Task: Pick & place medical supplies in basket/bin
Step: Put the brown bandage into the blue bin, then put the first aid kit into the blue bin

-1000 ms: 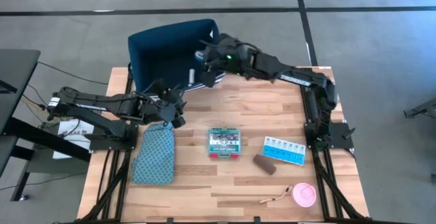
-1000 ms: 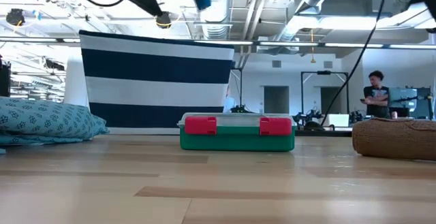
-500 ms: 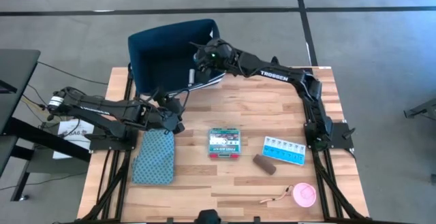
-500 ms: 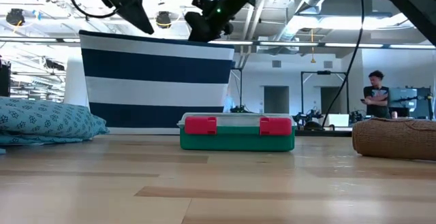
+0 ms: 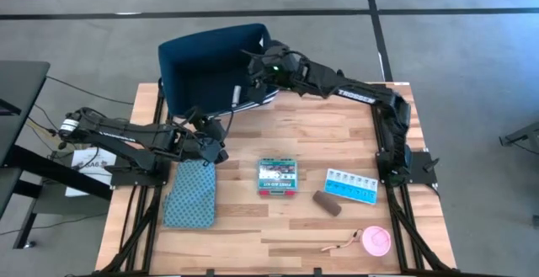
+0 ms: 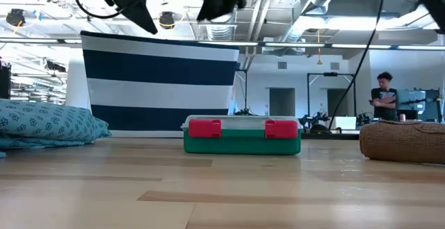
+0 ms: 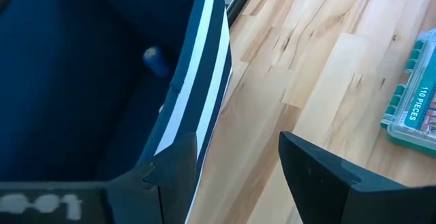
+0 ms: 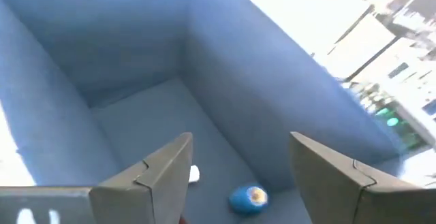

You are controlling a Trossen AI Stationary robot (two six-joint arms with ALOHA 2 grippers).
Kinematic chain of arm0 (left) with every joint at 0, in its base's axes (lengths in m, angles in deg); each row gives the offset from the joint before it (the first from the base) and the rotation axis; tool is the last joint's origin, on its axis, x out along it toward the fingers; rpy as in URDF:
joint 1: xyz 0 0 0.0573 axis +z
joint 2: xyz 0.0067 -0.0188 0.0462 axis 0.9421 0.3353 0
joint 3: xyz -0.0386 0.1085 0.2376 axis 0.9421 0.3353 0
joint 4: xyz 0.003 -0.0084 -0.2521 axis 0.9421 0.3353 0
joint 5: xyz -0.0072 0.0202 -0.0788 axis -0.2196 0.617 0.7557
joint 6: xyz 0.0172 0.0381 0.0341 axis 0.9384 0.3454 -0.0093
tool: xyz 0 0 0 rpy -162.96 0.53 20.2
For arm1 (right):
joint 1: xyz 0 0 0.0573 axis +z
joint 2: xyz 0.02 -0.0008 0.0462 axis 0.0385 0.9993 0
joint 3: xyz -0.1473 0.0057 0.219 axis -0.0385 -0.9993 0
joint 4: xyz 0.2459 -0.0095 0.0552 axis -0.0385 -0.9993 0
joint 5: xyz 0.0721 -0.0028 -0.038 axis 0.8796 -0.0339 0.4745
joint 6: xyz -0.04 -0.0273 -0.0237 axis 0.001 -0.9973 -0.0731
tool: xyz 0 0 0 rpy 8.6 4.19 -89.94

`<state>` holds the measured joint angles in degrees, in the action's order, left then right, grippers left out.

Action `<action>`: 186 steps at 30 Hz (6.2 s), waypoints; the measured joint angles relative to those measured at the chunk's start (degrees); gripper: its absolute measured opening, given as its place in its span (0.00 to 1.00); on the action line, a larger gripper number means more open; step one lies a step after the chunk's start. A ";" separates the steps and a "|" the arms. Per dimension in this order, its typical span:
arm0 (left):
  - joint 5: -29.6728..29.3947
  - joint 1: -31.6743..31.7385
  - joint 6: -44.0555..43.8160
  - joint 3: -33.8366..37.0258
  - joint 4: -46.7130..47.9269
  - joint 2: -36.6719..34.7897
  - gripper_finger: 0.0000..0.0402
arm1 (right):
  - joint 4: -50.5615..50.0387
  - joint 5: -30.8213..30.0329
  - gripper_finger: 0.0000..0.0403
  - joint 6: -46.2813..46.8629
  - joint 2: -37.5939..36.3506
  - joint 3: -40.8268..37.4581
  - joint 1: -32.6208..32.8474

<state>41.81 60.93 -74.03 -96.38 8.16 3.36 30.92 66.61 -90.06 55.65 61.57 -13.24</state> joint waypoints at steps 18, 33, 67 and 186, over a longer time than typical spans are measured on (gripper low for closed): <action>0.00 0.00 0.37 -0.02 -0.41 0.00 0.50 | -55.79 -2.50 0.53 32.46 -9.24 0.02 18.67; 0.42 0.00 0.75 -0.04 -1.70 -0.02 0.50 | -60.57 21.59 0.49 46.69 -4.39 -19.23 27.06; 1.37 0.02 -1.02 -0.04 -8.59 0.00 0.50 | -31.42 19.14 0.57 80.17 -11.43 -51.68 48.80; 9.40 -1.40 -0.17 -0.04 -9.74 0.02 0.50 | 29.60 3.47 0.52 1.67 -4.83 -20.36 -0.25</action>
<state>51.21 59.53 -74.20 -96.42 -1.57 3.38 60.53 70.09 -88.39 50.82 41.21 -13.49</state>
